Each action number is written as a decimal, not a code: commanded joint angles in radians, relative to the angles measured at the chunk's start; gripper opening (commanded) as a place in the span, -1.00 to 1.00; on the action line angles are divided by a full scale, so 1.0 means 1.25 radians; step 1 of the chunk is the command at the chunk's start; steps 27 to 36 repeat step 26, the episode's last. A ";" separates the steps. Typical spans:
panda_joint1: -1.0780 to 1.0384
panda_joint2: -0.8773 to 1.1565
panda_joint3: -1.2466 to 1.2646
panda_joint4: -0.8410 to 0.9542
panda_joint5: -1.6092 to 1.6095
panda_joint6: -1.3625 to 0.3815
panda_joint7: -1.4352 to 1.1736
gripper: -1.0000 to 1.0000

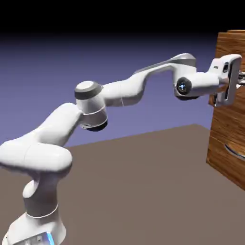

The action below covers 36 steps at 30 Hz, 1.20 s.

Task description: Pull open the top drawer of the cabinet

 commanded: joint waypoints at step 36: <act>0.492 0.017 -0.215 -0.674 -0.066 -0.200 -0.109 1.00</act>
